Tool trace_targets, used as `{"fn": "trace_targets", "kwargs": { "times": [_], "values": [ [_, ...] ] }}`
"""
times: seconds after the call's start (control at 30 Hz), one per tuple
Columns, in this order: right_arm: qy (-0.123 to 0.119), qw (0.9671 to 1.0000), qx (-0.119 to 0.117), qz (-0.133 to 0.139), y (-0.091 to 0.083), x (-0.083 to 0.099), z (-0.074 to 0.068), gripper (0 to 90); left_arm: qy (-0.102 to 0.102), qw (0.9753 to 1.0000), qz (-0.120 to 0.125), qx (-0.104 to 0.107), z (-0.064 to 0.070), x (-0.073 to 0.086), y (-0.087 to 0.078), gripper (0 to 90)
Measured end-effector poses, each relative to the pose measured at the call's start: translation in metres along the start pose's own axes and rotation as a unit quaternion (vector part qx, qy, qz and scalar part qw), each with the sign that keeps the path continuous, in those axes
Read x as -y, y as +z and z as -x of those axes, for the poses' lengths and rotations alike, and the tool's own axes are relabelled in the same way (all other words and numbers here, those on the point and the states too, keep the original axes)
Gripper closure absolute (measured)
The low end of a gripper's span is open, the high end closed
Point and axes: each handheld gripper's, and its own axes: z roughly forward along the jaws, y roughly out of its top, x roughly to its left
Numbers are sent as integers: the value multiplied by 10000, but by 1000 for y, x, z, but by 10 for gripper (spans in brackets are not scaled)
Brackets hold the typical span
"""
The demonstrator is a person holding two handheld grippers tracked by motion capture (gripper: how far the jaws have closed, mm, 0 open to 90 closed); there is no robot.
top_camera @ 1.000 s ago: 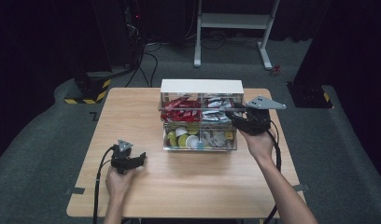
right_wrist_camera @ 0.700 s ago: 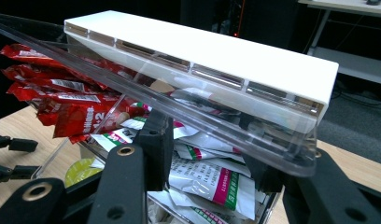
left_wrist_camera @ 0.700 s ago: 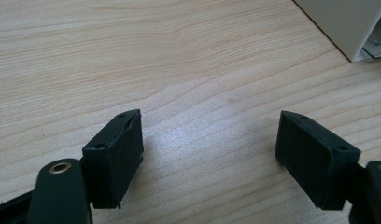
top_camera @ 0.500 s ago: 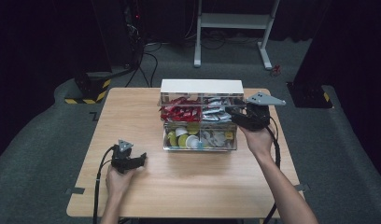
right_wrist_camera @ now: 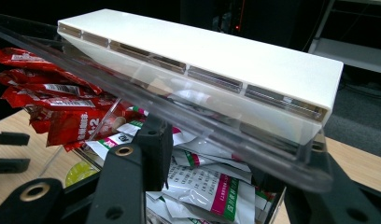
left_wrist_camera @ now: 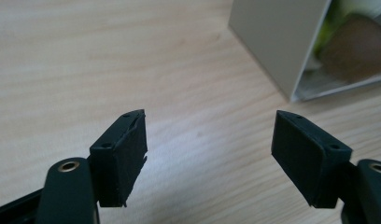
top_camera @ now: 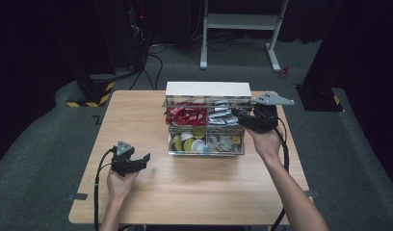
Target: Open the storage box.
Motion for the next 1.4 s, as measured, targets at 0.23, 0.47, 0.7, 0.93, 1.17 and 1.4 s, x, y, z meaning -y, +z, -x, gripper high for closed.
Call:
{"fn": "trace_targets", "kwargs": {
  "times": [0.23,0.47,0.7,0.93,1.17,1.4],
  "values": [
    [-14,10000,8,24,0,-1,0,551,-28,9988,377,307,7,-28,-16,276],
    [16,10000,-18,2,-1,-3,0,551,141,9973,567,448,18,-61,-29,303],
    [34,10000,-42,-13,-1,-3,1,553,276,9944,788,651,28,-91,-42,335],
    [21,10000,-52,-8,-1,-3,1,555,380,9907,1020,818,35,-118,-54,351],
    [8,10000,-68,-5,0,-3,2,557,365,9910,948,872,39,-135,-45,370],
    [-46,10000,-36,-6,1,-3,1,560,440,9902,1022,840,43,-146,-40,473]
  ]
}}
